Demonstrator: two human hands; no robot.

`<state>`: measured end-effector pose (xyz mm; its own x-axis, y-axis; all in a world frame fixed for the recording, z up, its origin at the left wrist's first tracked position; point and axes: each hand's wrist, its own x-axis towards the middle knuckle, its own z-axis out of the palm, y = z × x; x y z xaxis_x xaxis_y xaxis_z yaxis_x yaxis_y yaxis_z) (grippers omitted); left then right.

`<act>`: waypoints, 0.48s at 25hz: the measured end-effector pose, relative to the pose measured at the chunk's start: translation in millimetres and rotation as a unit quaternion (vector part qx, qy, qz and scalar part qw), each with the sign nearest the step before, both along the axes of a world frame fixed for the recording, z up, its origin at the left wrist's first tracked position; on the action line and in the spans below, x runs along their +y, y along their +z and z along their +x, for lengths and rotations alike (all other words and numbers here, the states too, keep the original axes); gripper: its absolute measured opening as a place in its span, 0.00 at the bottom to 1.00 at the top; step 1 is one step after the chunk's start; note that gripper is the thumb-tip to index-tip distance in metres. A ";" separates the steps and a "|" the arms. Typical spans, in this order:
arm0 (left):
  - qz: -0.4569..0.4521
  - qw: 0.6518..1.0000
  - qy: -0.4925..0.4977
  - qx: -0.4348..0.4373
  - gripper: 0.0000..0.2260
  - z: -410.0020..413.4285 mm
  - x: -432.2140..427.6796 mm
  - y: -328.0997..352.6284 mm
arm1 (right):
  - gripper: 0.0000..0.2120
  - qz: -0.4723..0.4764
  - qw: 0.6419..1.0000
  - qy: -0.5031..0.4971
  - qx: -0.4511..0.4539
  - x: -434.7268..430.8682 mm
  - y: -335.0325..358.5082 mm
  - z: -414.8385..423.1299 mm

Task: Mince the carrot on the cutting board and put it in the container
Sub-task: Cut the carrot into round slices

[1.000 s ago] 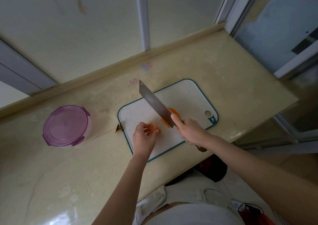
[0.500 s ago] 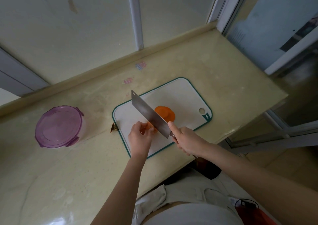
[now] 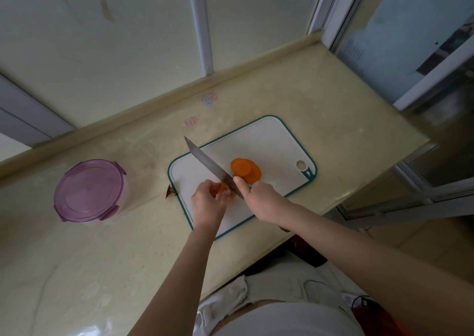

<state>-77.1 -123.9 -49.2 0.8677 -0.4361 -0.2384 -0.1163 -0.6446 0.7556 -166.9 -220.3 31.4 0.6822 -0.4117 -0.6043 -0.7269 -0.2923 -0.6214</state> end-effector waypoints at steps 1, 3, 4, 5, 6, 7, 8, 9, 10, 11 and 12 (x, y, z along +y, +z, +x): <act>0.005 1.000 0.000 0.001 0.06 1.3 -0.2 -0.4 | 0.20 0.010 1.000 -0.005 -0.005 -0.7 2.4 2.2; 0.012 1.000 -0.004 0.005 0.07 2.4 -0.2 -1.4 | 0.19 0.016 1.000 -0.011 -0.008 -3.0 3.4 6.3; 0.007 1.000 -0.006 0.013 0.08 1.7 0.6 -2.4 | 0.19 0.014 1.000 -0.009 -0.008 -3.4 2.4 9.0; -0.002 1.000 -0.004 0.024 0.10 0.5 1.2 -3.8 | 0.19 0.011 1.000 -0.005 -0.006 -3.8 1.4 11.5; -0.008 0.999 0.000 0.033 0.11 -0.7 1.8 -3.9 | 0.20 0.009 1.000 -0.003 -0.003 -3.9 0.1 13.7; -0.009 0.999 0.006 0.037 0.12 -0.8 1.8 -4.1 | 0.20 0.009 1.000 -0.002 -0.001 -3.8 -1.2 15.5; -0.006 0.999 0.010 0.035 0.12 0.1 1.4 -4.1 | 0.20 0.010 1.000 -0.001 0.000 -3.8 -2.8 16.4; -0.003 0.999 0.012 0.032 0.11 0.3 0.8 -4.1 | 0.19 0.009 1.000 0.003 0.002 -3.8 -4.5 16.2; -0.002 1.000 0.011 0.028 0.11 -0.1 0.5 -3.3 | 0.19 0.006 1.000 0.009 0.005 -3.7 -5.9 15.1; -0.001 1.000 0.010 0.024 0.11 -1.1 0.4 -2.3 | 0.19 0.002 1.000 0.014 0.004 -3.1 -6.2 13.5; 0.000 1.000 0.009 0.019 0.11 -1.9 0.4 -0.8 | 0.19 -0.001 1.000 0.021 0.004 -2.7 -6.1 11.2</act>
